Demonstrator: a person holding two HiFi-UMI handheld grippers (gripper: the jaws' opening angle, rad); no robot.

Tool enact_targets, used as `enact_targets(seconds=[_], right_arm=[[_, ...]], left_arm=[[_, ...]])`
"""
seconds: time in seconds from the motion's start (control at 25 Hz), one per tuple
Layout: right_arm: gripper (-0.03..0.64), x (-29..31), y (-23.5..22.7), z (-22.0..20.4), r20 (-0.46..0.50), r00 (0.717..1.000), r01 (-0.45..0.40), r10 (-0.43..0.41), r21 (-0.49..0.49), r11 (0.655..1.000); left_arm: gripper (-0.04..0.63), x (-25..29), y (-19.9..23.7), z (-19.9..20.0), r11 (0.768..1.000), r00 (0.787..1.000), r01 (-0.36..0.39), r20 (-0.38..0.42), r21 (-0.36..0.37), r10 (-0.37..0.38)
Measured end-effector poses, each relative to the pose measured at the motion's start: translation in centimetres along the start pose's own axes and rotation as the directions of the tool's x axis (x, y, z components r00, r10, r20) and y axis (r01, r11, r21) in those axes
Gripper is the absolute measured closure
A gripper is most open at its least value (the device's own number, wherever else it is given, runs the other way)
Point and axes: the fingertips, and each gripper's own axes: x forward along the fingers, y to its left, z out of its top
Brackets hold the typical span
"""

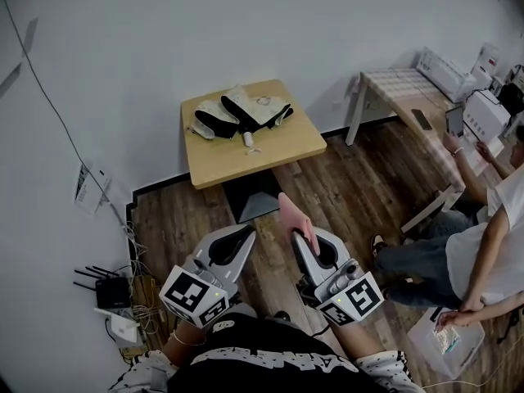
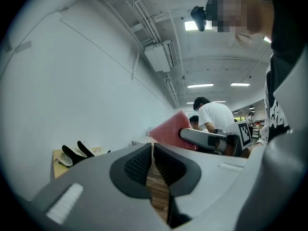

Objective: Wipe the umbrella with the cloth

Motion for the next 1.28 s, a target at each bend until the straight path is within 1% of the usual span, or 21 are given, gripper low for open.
enact_targets(seconds=[0.2, 0.32, 0.52, 0.68, 0.8, 0.92, 1.28], right_arm=[[0.586, -0.8, -0.2, -0.1, 0.000, 1.000, -0.014, 0.014, 0.010, 1.000], [0.586, -1.1, -0.8, -0.2, 0.003, 1.000, -0.004, 0.004, 0.015, 1.000], [0.586, -1.8, -2.7, -0.5, -0.013, 0.999, 0.053, -0.052, 0.021, 0.998], [0.586, -1.8, -5.2, -0.1, 0.004, 0.993, 0.119, -0.119, 0.020, 0.993], [0.586, -0.4, -6.2, 0.0, 0.011, 0.993, 0.119, -0.119, 0.004, 0.993], [0.586, 1.4, -7.1, -0.7, -0.017, 0.993, 0.113, -0.113, -0.022, 0.993], [0.586, 7.4, -10.9, -2.8, -0.068, 0.989, 0.126, -0.127, -0.020, 0.992]], left_arm=[[0.601, 0.2, -0.7, -0.1, 1.000, 1.000, -0.011, -0.013, 0.006, 0.011], [0.601, 0.9, -1.1, -0.4, 1.000, 1.000, 0.007, -0.018, 0.007, -0.007], [0.601, 3.5, -1.6, -1.4, 0.997, 0.996, 0.072, -0.048, -0.007, -0.072], [0.601, 6.2, -1.4, -1.0, 0.993, 0.992, 0.122, -0.037, 0.000, -0.122], [0.601, 7.4, -0.1, -0.6, 0.991, 0.991, 0.135, -0.019, -0.003, -0.135], [0.601, 8.3, 2.0, -1.1, 0.992, 0.991, 0.129, -0.028, -0.014, -0.129], [0.601, 11.7, 9.2, -2.2, 0.992, 0.993, 0.114, -0.030, -0.058, -0.116]])
